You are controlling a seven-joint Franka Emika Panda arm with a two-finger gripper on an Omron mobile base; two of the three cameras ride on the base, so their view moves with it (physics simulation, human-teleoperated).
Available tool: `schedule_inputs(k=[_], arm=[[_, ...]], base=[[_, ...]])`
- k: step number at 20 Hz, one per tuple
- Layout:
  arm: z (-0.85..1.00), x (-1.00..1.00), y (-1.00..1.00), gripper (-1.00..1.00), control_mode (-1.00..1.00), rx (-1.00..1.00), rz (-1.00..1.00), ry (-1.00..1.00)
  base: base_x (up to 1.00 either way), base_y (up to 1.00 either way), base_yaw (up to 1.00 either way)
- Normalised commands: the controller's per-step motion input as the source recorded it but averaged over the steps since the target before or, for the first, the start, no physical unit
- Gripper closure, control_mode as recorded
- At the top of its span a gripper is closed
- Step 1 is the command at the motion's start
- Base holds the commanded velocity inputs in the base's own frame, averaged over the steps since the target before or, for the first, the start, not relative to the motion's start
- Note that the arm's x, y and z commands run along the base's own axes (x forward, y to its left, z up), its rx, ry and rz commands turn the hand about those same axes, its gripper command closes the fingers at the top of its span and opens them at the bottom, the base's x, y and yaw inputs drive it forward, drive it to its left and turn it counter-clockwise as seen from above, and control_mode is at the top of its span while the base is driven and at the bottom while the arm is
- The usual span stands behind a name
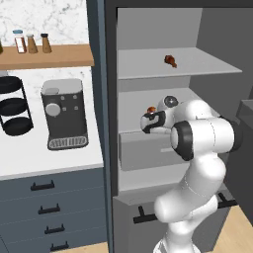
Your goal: Place one lemon and one chicken drumstick in each tupperware on the nearby counter, to pack two identical lunches.
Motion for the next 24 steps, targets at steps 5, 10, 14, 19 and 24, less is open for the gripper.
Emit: schedule_inputs(k=[5,10,14,19,24], arm=[[-0.37,0.27,0.00,1.00,-1.00,0.00,0.00,0.01],[-0.36,0.06,0.00,1.00,-1.00,0.00,0.00,0.06],[-0.17,-0.10,0.01,1.00,-1.00,0.00,0.00,0.04],[0.31,-0.88,-0.02,1.00,-1.00,0.00,0.00,-0.06],[0.67,-1.00,-0.32,1.00,-1.00,0.00,0.00,-0.26]], base=[[0.00,0.00,0.00],[0.00,0.00,0.00],[0.00,0.00,0.00],[0.00,0.00,0.00],[0.00,0.00,0.00]])
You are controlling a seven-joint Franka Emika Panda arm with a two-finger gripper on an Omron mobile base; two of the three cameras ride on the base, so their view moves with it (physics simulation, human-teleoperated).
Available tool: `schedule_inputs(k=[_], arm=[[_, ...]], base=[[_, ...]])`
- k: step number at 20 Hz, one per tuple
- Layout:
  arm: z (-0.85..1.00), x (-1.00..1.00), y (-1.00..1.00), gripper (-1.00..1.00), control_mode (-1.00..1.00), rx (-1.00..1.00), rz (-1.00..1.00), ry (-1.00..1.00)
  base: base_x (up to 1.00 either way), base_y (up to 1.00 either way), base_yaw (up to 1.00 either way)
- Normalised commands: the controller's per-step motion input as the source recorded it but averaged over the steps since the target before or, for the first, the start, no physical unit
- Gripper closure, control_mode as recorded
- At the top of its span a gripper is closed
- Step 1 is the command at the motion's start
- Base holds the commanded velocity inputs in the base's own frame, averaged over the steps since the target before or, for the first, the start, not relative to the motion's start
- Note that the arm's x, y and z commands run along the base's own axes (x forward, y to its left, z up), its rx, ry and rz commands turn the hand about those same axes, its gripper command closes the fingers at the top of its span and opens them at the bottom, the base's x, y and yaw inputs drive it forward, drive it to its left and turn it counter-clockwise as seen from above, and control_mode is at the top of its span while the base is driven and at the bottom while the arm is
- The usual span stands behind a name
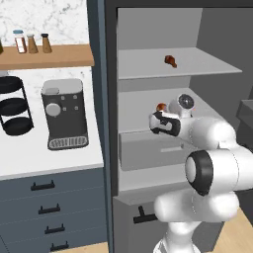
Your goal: Place one lemon and one chicken drumstick in each tupperware on the nearby counter, to pack two identical lunches.
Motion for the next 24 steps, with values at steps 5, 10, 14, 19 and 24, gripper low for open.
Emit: schedule_inputs(k=[5,10,14,19,24], arm=[[0.89,-1.00,-0.02,1.00,-1.00,0.00,0.00,-0.07],[0.83,-1.00,0.00,1.00,-1.00,0.00,0.00,0.02],[0.95,-1.00,0.00,1.00,-1.00,0.00,0.00,0.12],[0.74,-1.00,0.00,1.00,-1.00,0.00,0.00,0.16],[-0.34,-1.00,0.09,1.00,-1.00,-0.05,0.00,0.02]], base=[[0.00,0.00,0.00],[0.00,0.00,0.00],[0.00,0.00,0.00],[0.00,0.00,0.00],[0.00,0.00,0.00]])
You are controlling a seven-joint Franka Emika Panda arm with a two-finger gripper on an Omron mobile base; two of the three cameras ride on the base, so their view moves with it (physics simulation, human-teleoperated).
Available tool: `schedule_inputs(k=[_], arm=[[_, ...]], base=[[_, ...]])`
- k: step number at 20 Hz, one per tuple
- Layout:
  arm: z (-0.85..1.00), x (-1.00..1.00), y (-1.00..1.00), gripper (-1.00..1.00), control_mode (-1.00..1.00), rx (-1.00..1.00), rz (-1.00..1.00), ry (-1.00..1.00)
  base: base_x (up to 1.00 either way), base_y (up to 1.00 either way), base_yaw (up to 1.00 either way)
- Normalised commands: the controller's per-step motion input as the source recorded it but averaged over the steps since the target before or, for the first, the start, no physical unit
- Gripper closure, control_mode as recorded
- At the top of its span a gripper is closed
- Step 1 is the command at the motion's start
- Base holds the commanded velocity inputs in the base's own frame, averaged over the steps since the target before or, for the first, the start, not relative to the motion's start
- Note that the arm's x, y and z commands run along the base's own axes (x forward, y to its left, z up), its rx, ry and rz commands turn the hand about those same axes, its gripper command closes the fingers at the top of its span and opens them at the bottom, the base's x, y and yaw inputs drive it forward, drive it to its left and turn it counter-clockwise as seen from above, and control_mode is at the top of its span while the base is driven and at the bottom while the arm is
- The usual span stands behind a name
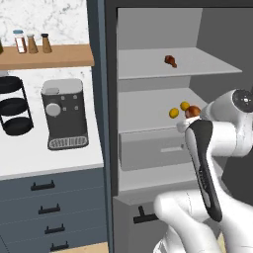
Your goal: Place one lemon and one chicken drumstick in each tupperware on the nearby counter, to pack two identical lunches.
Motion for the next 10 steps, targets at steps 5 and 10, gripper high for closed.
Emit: schedule_inputs(k=[5,10], arm=[[-0.97,-1.00,0.25,1.00,-1.00,-0.11,0.04,-0.01],[-0.02,-0.20,0.05,1.00,1.00,0.00,0.01,0.00]], base=[[0.00,0.00,0.00],[-0.80,0.34,0.09]])
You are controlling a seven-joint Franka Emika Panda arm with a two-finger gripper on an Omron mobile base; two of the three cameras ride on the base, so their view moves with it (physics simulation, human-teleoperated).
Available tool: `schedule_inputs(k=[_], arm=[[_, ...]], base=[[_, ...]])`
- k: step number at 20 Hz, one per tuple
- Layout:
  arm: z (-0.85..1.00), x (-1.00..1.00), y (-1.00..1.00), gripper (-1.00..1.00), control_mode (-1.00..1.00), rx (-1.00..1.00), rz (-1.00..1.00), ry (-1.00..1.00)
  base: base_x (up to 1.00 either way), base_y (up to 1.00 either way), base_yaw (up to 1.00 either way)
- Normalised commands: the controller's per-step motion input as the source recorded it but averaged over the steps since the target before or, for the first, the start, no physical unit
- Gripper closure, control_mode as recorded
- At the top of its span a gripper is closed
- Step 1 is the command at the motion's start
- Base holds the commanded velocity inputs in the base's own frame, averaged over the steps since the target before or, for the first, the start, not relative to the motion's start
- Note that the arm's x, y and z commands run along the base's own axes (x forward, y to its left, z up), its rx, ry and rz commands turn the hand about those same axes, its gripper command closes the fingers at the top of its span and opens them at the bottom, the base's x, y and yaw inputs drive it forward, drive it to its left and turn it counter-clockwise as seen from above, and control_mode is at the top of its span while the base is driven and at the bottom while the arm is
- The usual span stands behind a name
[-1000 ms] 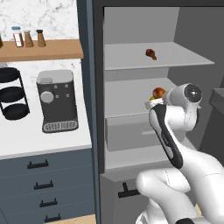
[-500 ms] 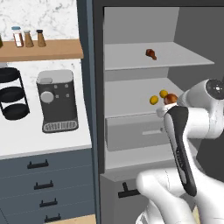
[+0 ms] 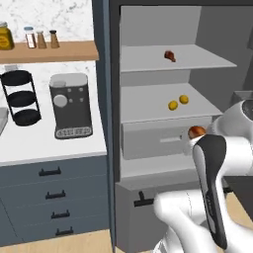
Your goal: Place one lemon and one chicken drumstick in each tupperware on the nearby counter, to pack two identical lunches.
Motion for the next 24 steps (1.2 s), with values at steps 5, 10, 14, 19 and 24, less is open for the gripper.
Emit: schedule_inputs(k=[5,10,14,19,24], arm=[[0.00,0.00,0.00,1.00,1.00,0.00,0.00,0.00],[0.00,0.00,0.00,1.00,1.00,0.00,0.00,0.00],[0.00,0.00,0.00,1.00,1.00,0.00,0.00,0.00],[0.00,0.00,0.00,1.00,1.00,0.00,0.00,0.00],[0.00,0.00,0.00,1.00,1.00,0.00,0.00,0.00]], base=[[-0.61,0.97,0.20],[0.22,1.00,0.17],[0.81,1.00,0.06],[1.00,1.00,0.00],[1.00,1.00,0.00]])
